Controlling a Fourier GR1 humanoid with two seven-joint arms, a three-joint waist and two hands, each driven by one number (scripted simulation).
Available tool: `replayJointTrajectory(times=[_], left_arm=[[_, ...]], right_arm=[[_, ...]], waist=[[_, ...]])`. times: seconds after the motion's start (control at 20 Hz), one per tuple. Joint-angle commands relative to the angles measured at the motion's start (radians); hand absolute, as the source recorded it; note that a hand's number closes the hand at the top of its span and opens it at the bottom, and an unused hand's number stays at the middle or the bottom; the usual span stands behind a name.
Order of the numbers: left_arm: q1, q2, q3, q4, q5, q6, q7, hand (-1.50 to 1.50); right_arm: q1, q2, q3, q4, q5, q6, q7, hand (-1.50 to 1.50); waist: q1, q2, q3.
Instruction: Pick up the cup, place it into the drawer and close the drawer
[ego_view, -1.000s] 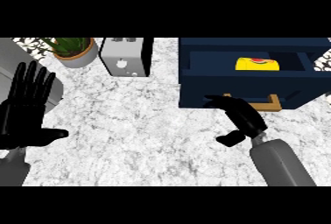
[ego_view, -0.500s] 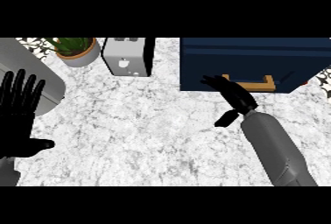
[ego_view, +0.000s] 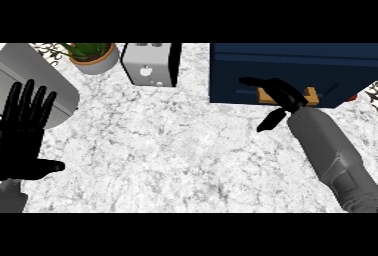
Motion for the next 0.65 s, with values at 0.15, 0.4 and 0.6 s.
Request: replayJointTrajectory(times=[0.15, 0.4, 0.6], left_arm=[[0.015, -0.03, -0.029, 0.018, -0.029, -0.039, -0.017, -1.5], [-0.013, -0.032, -0.021, 0.01, -0.049, -0.011, -0.019, -1.5], [-0.014, -0.029, -0.012, 0.024, -0.055, -0.005, -0.011, -1.5]], right_arm=[[-0.131, -0.072, -0.045, 0.159, 0.007, 0.015, 0.048, -1.5], [-0.151, -0.094, -0.06, 0.19, 0.0, 0.013, 0.037, -1.5], [-0.172, -0.1, -0.061, 0.213, -0.001, 0.035, 0.031, -1.5]], waist=[[0.03, 0.031, 0.006], [0.043, 0.037, 0.007], [0.039, 0.033, 0.007]])
